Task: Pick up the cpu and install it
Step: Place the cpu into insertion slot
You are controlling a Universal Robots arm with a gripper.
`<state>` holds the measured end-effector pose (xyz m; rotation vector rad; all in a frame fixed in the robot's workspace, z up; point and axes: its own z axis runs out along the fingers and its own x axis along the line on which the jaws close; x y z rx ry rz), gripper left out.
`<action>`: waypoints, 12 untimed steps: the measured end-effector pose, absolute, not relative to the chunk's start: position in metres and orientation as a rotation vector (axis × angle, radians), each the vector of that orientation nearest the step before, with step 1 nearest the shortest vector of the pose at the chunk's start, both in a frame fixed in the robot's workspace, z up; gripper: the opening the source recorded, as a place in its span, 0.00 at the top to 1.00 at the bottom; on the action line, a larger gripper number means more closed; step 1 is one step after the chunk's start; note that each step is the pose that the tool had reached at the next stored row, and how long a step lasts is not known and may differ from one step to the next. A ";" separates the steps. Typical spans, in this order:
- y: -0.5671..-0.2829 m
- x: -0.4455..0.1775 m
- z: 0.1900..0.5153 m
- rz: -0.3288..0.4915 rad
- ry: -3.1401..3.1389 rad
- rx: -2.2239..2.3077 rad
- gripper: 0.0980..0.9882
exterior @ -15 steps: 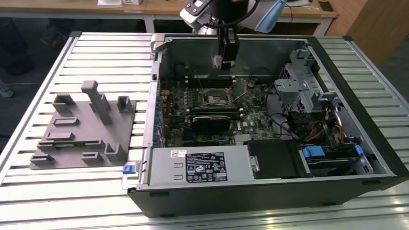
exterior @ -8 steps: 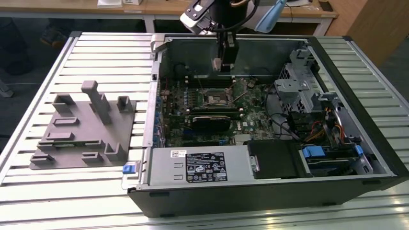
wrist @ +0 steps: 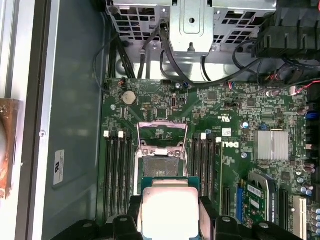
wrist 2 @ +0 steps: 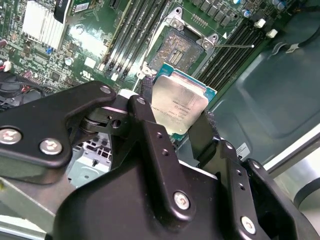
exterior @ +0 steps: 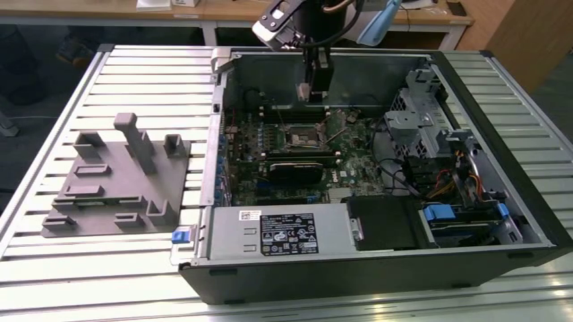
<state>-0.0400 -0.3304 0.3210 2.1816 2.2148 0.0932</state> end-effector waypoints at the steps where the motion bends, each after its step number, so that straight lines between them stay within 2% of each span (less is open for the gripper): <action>1: -0.330 -0.040 0.321 0.093 2.215 2.181 0.51; 12: -0.330 -0.040 0.316 0.093 2.214 2.181 0.51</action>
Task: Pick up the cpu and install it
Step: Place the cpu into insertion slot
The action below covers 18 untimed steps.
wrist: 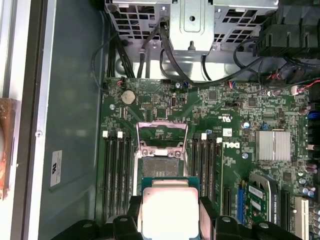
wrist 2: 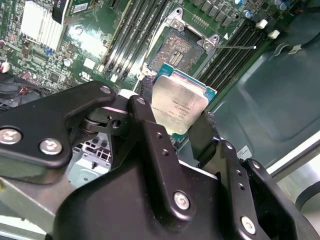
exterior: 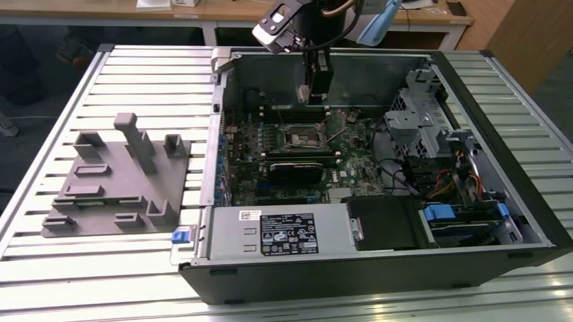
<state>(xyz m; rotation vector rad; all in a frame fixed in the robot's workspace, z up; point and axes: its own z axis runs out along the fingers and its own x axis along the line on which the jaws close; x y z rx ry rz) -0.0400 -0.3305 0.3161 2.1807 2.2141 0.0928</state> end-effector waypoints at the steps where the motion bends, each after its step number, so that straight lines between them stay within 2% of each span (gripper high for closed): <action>1: -0.330 -0.040 0.314 0.093 2.214 2.181 0.51; 18: -0.329 -0.040 0.293 0.092 2.215 2.181 0.51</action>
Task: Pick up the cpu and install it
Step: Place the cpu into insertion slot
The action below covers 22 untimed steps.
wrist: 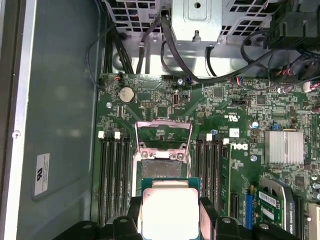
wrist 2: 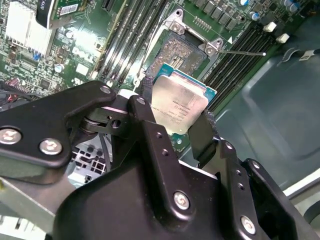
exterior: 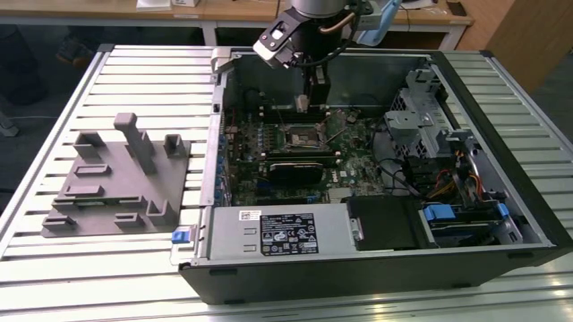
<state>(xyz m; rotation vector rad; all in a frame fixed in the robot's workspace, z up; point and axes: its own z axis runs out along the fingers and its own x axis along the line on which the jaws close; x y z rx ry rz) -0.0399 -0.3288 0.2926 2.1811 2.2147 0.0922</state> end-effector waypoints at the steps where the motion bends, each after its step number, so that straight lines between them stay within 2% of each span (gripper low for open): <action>1: -0.329 -0.040 0.292 0.092 2.215 2.181 0.51; 22: -0.329 -0.040 0.286 0.092 2.215 2.181 0.51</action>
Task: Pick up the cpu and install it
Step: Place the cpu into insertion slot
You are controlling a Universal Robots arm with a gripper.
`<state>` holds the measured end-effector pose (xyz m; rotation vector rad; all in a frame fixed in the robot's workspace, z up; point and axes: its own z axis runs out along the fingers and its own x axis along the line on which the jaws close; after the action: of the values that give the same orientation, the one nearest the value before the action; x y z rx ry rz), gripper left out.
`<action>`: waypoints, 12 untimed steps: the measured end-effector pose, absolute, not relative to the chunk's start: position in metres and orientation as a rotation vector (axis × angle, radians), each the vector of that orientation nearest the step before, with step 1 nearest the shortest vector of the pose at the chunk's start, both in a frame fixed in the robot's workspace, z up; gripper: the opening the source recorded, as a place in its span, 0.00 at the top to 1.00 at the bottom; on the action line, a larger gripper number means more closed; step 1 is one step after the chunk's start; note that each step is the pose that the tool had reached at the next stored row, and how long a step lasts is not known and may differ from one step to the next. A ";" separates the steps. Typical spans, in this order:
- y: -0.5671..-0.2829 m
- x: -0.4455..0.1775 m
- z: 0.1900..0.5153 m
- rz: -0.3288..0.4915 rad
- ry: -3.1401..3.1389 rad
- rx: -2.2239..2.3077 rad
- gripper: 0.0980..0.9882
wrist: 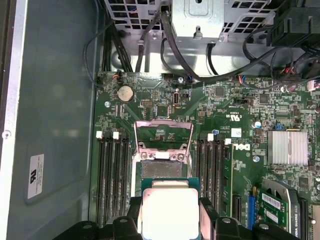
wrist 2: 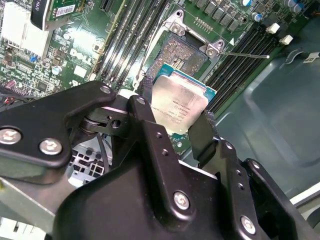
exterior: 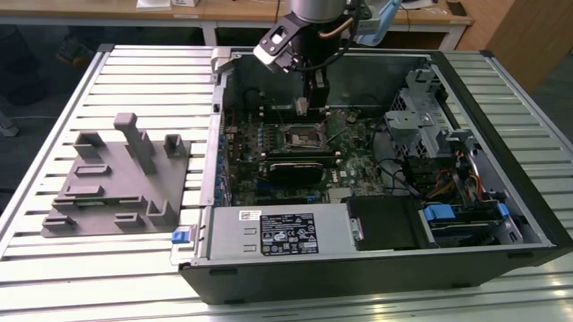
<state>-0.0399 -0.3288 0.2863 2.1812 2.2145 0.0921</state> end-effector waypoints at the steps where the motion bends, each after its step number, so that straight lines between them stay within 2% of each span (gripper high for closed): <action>1: -0.329 -0.040 0.286 0.092 2.215 2.181 0.51; 12: -0.329 -0.040 0.282 0.092 2.214 2.181 0.51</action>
<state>-0.0399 -0.3288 0.2822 2.1811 2.2145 0.0921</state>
